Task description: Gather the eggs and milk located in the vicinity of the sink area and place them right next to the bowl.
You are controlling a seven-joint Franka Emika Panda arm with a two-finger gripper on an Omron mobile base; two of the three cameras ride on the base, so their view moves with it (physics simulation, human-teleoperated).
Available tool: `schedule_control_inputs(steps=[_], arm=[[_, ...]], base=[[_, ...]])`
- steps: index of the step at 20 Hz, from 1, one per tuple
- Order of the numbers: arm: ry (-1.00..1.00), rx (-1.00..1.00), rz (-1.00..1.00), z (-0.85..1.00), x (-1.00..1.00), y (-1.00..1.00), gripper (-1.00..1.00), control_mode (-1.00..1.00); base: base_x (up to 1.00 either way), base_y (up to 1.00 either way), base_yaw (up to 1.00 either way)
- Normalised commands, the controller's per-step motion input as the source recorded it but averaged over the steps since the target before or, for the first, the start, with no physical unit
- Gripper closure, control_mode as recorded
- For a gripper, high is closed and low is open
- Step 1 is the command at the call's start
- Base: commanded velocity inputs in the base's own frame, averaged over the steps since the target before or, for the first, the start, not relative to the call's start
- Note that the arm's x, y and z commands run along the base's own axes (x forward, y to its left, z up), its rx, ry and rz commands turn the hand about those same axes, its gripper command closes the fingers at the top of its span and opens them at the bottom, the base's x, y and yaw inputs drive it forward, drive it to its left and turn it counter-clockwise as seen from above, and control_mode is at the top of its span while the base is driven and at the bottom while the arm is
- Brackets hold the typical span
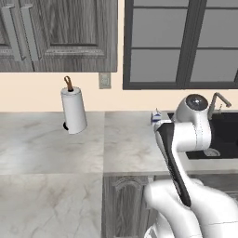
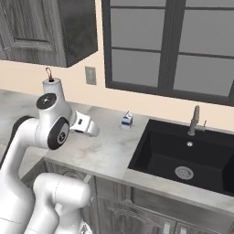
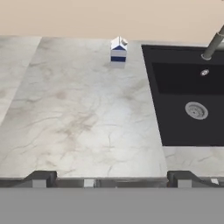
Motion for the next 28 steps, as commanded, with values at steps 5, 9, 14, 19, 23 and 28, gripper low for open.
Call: schedule_control_inputs(steps=[5, 9, 14, 19, 23, 28], arm=[[-0.02, 0.00, -0.01, 0.03, 0.37, -0.07, -1.00, -1.00], [0.00, 0.02, 0.00, 0.01, 0.42, -0.12, -1.00, -1.00], [0.00, 0.04, 0.00, 0.02, 0.46, -0.19, -1.00, -1.00], [0.00, 0.04, -0.01, 0.09, 0.42, -0.17, -1.00, -1.00], [0.00, 0.02, -0.04, 0.01, 0.36, -0.17, -1.00, -1.00], [0.00, 0.00, -0.05, 0.00, 0.31, -0.17, -1.00, -1.00]], base=[[0.00, 0.00, 0.00], [0.00, 0.00, 0.00], [0.00, 0.00, 0.00], [0.00, 0.00, 0.00], [0.00, 0.00, 0.00], [0.00, 0.00, 0.00]])
